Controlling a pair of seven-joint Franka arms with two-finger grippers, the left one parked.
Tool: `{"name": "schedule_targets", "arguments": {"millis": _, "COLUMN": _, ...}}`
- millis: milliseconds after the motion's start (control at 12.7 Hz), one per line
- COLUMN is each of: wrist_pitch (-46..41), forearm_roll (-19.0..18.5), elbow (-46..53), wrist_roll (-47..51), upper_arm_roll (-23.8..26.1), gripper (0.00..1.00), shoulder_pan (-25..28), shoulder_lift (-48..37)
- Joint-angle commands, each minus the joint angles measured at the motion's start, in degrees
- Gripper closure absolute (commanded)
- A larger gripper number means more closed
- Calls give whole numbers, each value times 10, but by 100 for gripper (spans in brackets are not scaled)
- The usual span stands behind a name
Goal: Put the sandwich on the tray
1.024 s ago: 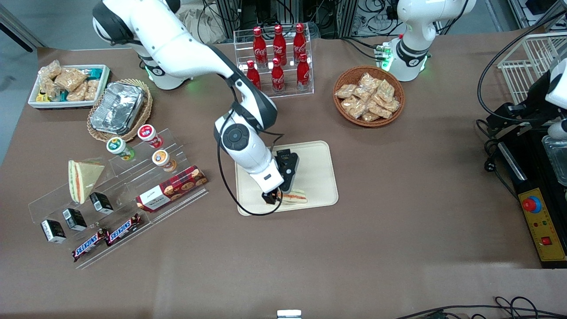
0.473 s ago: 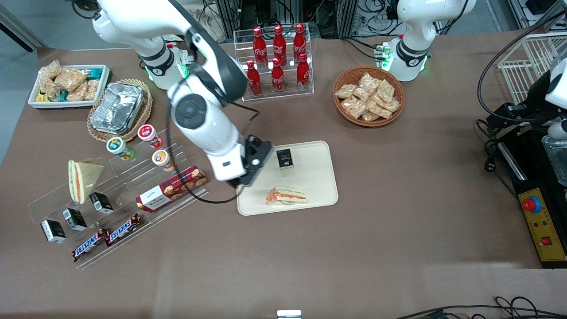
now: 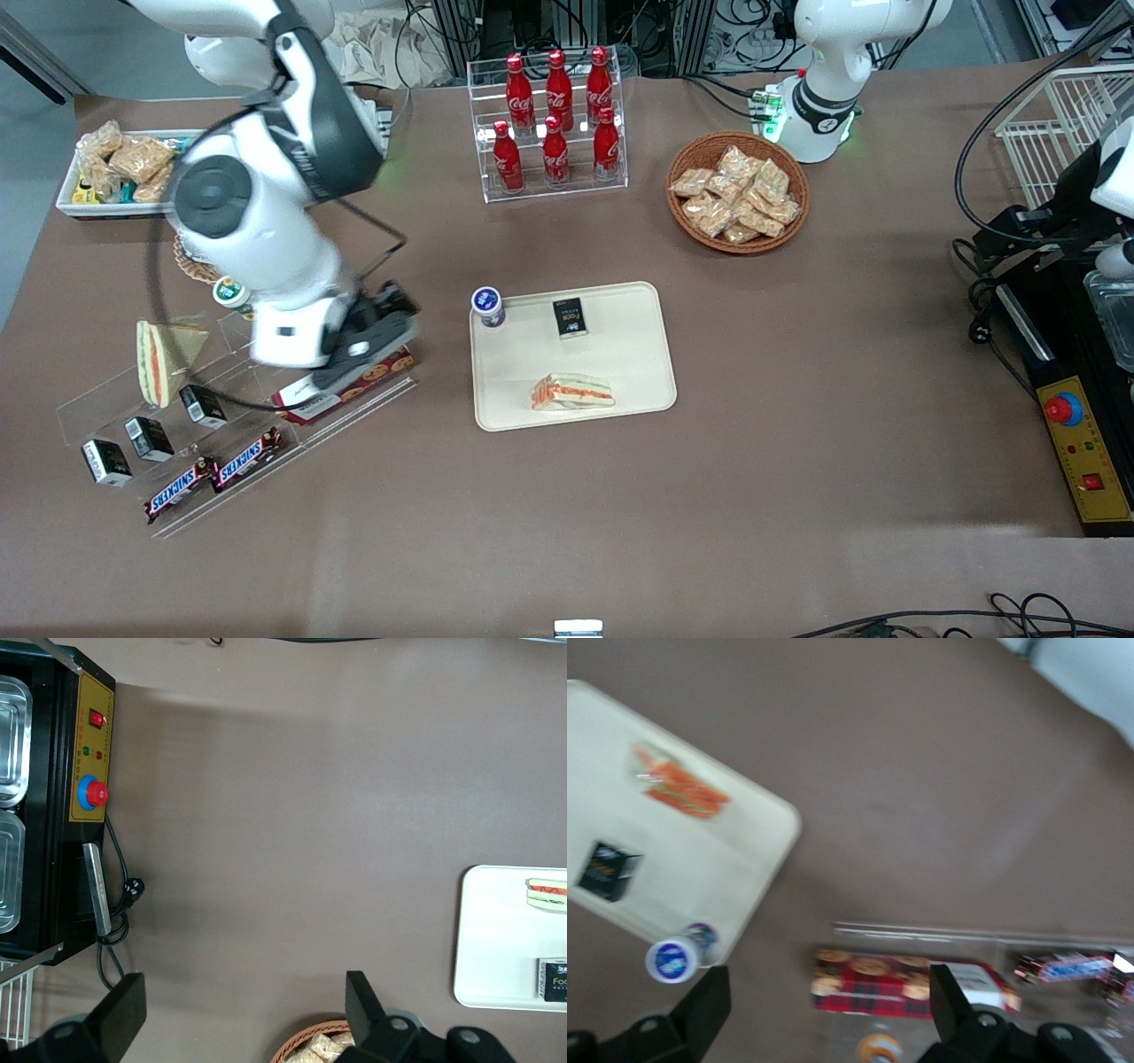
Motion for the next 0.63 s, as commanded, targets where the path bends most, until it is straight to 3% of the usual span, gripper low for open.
{"name": "schedule_targets", "arguments": {"millis": 0, "wrist_pitch": -3, "forearm_roll": -12, "elbow": -7, "wrist_roll": 81, "upper_arm_roll": -61, "gripper": 0, "shoulder_pan": 4, "shoulder_lift": -21}}
{"name": "schedule_targets", "arguments": {"millis": 236, "wrist_pitch": -21, "forearm_roll": -12, "elbow": -31, "wrist_roll": 124, "upper_arm_roll": -88, "gripper": 0, "shoulder_pan": -8, "shoulder_lift": -57}}
{"name": "schedule_targets", "arguments": {"millis": 552, "wrist_pitch": -16, "forearm_roll": 2, "elbow": -93, "wrist_roll": 137, "upper_arm_roll": -83, "gripper": 0, "shoulder_pan": -60, "shoulder_lift": -121}}
